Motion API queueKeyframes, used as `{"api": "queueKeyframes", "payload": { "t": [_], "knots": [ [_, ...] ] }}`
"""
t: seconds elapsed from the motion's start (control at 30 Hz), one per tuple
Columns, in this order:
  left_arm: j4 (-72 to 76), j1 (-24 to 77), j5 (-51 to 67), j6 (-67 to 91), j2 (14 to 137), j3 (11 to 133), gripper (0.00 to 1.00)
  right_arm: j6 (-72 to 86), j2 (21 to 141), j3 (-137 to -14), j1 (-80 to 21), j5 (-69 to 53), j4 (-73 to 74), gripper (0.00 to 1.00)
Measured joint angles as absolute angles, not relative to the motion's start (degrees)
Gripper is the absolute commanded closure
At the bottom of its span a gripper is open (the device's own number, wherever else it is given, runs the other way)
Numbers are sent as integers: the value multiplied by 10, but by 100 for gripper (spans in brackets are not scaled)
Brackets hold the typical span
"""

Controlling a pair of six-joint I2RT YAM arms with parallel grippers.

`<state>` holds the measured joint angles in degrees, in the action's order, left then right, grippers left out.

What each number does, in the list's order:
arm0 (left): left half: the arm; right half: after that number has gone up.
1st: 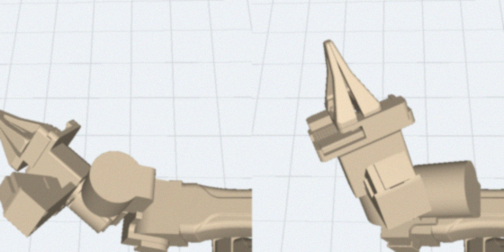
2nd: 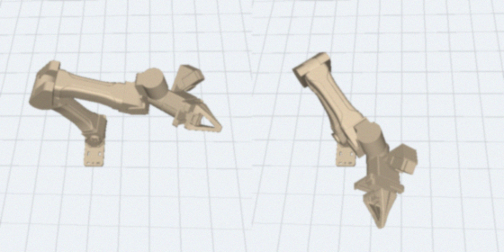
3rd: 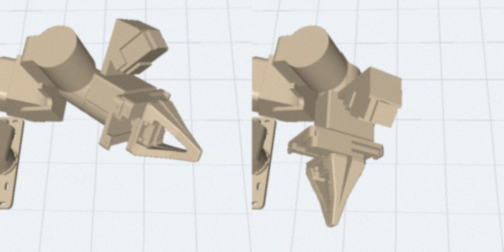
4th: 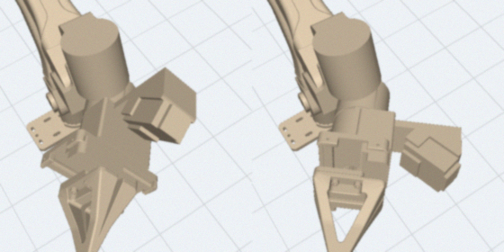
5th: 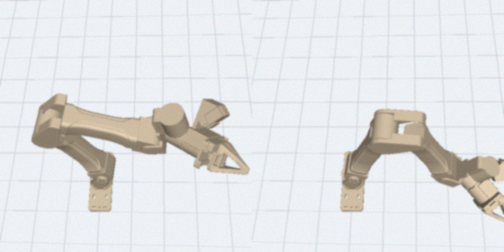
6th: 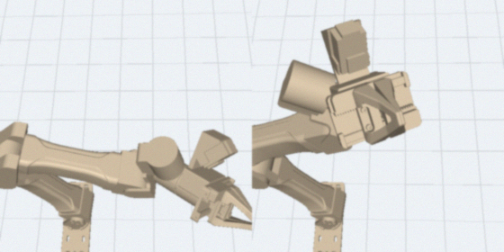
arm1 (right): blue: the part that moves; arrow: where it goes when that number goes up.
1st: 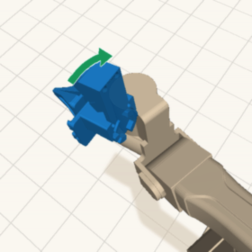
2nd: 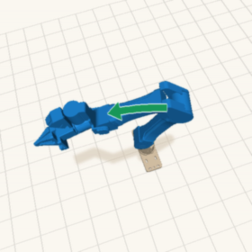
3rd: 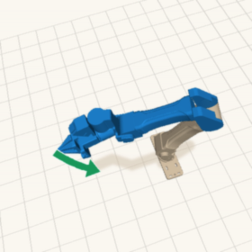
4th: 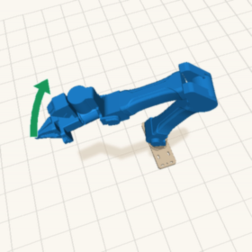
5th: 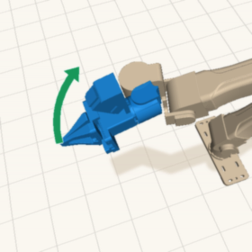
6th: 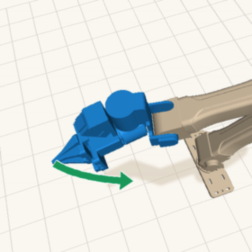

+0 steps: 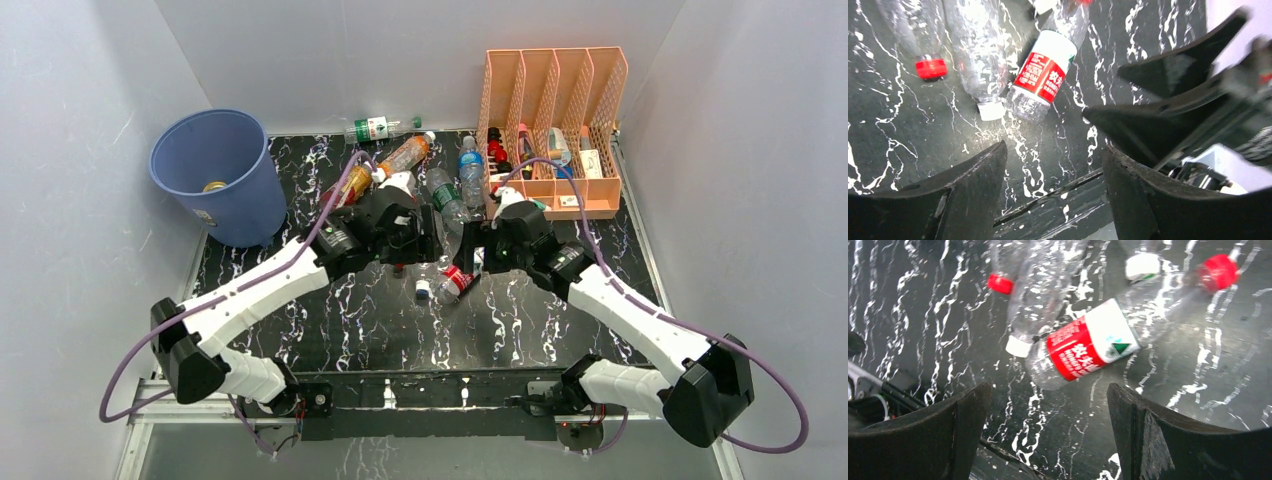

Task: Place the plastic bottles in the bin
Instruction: Pick up the plastic bottle at the center of the board.

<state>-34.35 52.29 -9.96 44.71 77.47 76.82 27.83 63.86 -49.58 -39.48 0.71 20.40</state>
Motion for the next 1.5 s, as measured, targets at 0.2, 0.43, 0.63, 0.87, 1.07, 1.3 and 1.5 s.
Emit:
{"api": "queueKeyframes", "payload": {
  "t": [0.2, 0.43, 0.63, 0.87, 1.07, 1.3, 1.5],
  "knots": [
    [-297, 523, -70, 409, 828, 744, 25, 279, 634, -516, -326, 41, 260, 2],
    [-270, 523, -65, 349, 941, 769, 25, 279, 587, -516, -232, 36, 305, 2],
    [-256, 523, -64, 293, 1018, 808, 24, 279, 559, -506, -206, 20, 325, 2],
    [-241, 532, -59, 239, 1077, 860, 24, 279, 542, -503, -191, 5, 338, 2],
    [-230, 548, -56, 210, 1145, 890, 25, 279, 536, -502, -187, -7, 342, 2],
    [-224, 558, -63, 203, 1199, 891, 67, 279, 523, -500, -183, -17, 346, 2],
    [-225, 560, -85, 203, 1195, 898, 87, 279, 514, -500, -180, -21, 347, 2]
  ]
}}
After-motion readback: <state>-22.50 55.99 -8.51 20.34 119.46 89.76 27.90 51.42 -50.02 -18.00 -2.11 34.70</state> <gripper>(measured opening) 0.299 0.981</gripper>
